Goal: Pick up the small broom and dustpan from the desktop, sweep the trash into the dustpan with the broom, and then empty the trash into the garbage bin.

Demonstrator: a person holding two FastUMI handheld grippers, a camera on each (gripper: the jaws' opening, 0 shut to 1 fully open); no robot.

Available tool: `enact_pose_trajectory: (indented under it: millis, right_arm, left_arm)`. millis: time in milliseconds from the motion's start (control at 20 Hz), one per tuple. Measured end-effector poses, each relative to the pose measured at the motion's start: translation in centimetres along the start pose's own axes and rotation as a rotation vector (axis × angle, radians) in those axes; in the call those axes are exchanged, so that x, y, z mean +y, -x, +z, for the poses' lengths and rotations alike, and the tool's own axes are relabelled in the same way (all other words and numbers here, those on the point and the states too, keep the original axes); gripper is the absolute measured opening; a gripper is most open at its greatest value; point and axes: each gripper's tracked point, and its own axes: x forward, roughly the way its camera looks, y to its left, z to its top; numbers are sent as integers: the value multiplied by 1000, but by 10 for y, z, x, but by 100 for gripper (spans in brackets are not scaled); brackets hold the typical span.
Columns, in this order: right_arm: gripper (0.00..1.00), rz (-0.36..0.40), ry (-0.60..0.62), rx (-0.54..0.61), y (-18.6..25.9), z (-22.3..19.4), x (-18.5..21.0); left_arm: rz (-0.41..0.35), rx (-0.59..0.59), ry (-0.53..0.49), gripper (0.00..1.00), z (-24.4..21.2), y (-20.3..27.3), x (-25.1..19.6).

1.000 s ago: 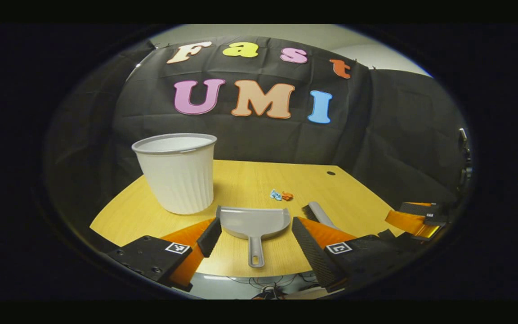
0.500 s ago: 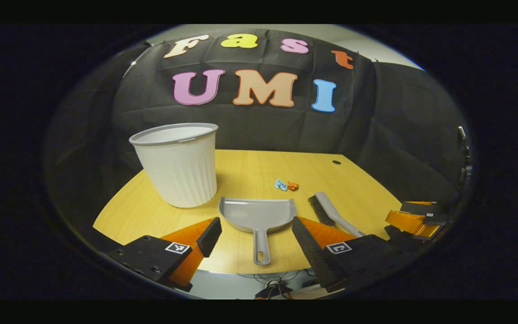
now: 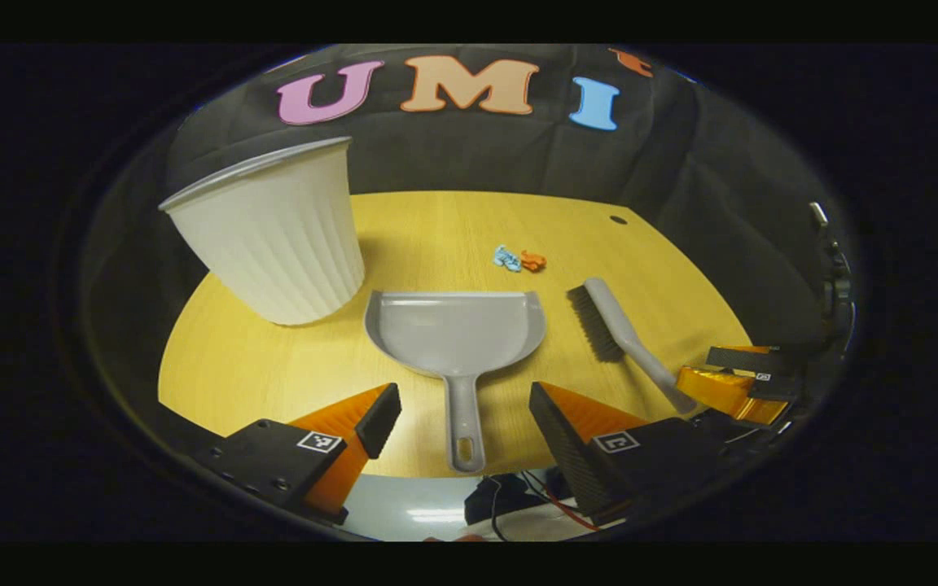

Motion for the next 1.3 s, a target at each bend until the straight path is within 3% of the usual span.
enact_pose_trajectory:
  millis: [150,200,350,400,600,650,700,750,800,850,950,1000,1050,1100,1150,1250,1300]
  right_arm:
    - [95,21,-60,85,-23,1,2]
    - [99,4,-62,104,-32,0,-1]
    - [94,-62,-35,169,-50,-2,-13]
    - [99,-66,-28,193,-55,-5,-14]
    - [99,-59,-14,249,-71,-8,-8]
    - [94,-61,-10,264,-74,-10,-8]
    - [97,-58,-11,274,-75,-10,-6]
    - [82,-58,-13,283,-78,-11,-5]
    - [74,-52,-15,293,-80,-12,-3]
    - [53,-48,-14,303,-81,-13,-1]
    - [44,-22,-15,333,-81,-18,4]
    - [39,-15,-14,333,-83,-17,3]
    - [27,-13,-20,335,-82,-14,3]
    - [33,1,-19,347,-82,-18,4]
    - [31,12,-11,358,-81,-18,3]
    - [27,22,16,362,-83,-18,1]
    - [29,26,22,364,-82,-17,0]
  left_arm:
    - [-12,83,27,95,-11,-29,-6]
    - [-9,114,34,94,-16,-34,-3]
    - [9,196,32,96,-31,-52,4]
    - [12,216,27,96,-34,-58,7]
    - [21,266,20,95,-41,-77,12]
    - [26,275,20,96,-43,-81,14]
    - [34,283,17,96,-44,-84,17]
    - [39,296,12,96,-47,-85,20]
    - [44,305,7,95,-49,-88,22]
    - [47,314,5,95,-52,-89,24]
    - [88,327,-9,83,-53,-90,34]
    - [92,323,-15,69,-52,-91,35]
    - [95,324,-15,63,-53,-92,35]
    - [96,321,-9,48,-51,-90,35]
    - [91,330,-14,36,-51,-92,35]
    - [82,330,-35,30,-48,-95,36]
    - [70,322,-40,29,-46,-96,35]
